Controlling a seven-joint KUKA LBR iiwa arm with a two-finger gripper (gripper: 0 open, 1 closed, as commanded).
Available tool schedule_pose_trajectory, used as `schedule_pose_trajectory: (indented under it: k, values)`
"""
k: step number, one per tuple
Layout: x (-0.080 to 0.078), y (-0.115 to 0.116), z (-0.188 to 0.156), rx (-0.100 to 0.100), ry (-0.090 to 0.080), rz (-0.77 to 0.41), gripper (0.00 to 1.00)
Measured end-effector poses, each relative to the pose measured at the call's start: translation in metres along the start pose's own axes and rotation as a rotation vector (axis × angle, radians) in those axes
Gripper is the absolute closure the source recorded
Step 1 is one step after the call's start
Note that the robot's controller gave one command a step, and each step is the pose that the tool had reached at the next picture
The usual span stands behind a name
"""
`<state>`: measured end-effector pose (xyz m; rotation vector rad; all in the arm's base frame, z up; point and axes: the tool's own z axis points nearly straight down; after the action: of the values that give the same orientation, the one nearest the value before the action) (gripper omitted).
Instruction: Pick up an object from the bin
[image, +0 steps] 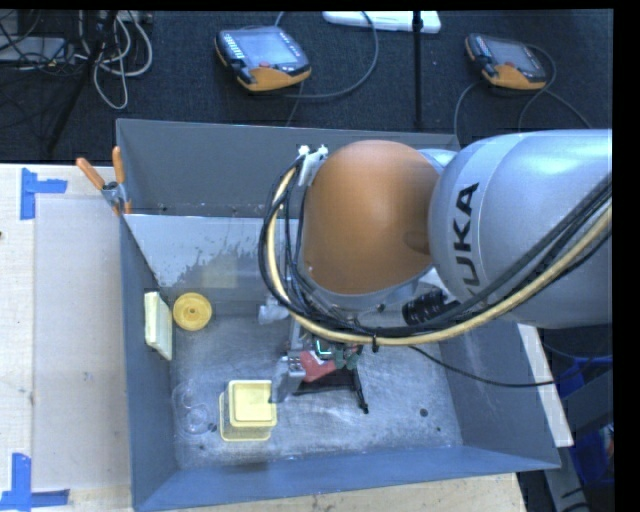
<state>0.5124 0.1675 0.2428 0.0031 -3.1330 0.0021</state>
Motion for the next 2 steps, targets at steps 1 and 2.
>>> schedule_pose_trajectory:
  k: [1, 2]
  values:
    - [-0.002, -0.001, -0.003, -0.001, -0.007, 0.004, 0.00]
    - [0.007, -0.002, 0.059, -0.002, -0.011, -0.008, 0.00]
